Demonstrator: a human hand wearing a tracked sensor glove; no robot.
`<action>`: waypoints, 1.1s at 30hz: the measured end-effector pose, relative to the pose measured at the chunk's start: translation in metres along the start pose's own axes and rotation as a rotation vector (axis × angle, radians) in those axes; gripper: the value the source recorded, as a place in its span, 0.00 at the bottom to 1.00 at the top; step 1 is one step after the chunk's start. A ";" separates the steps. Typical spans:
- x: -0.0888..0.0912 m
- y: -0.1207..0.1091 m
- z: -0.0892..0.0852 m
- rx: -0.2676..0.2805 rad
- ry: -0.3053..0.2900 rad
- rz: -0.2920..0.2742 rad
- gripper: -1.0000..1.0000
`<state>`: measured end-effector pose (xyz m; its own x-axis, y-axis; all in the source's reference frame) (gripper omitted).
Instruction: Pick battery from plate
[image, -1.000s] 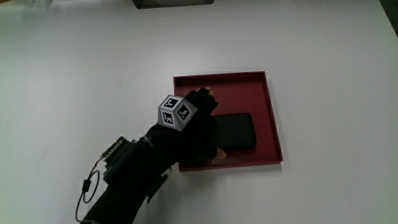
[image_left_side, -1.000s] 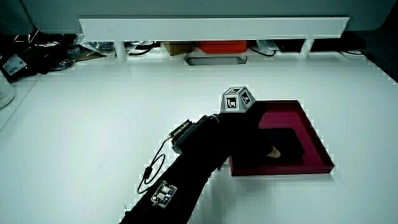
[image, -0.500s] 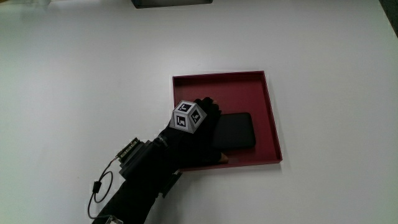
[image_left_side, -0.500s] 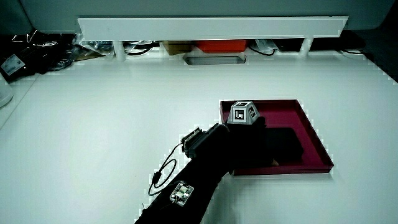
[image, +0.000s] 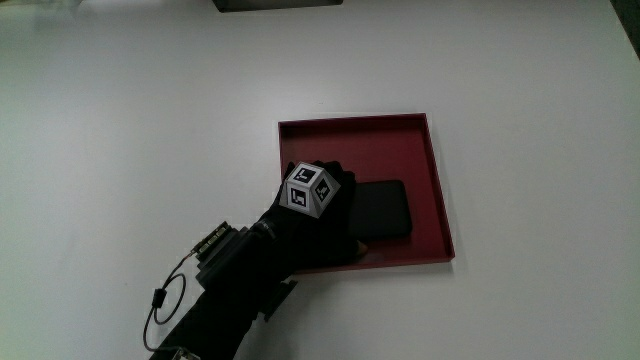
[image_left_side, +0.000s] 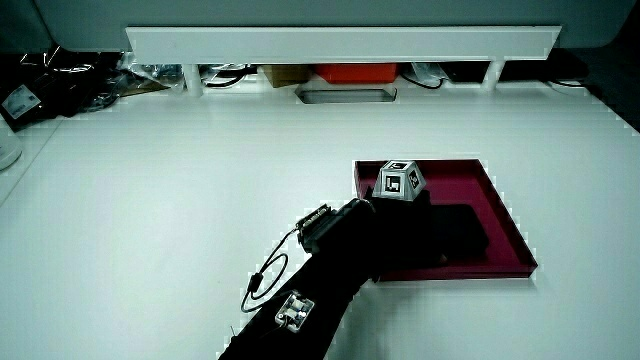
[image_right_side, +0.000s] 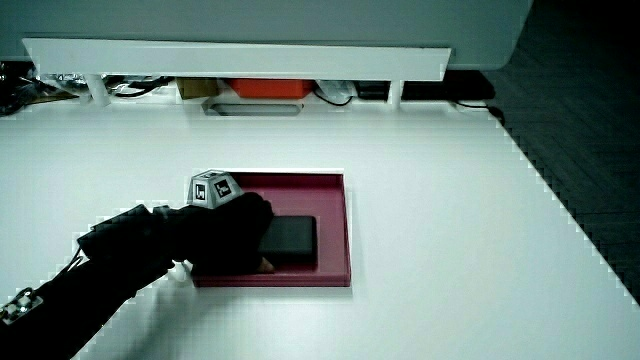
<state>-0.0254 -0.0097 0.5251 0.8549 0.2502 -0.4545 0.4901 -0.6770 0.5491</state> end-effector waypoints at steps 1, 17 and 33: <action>0.002 -0.002 0.003 0.004 0.011 -0.005 0.70; 0.001 -0.009 0.006 0.071 0.004 -0.061 1.00; -0.006 -0.057 0.062 0.190 0.012 -0.150 1.00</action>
<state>-0.0691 -0.0156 0.4529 0.7775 0.3653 -0.5119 0.5719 -0.7492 0.3341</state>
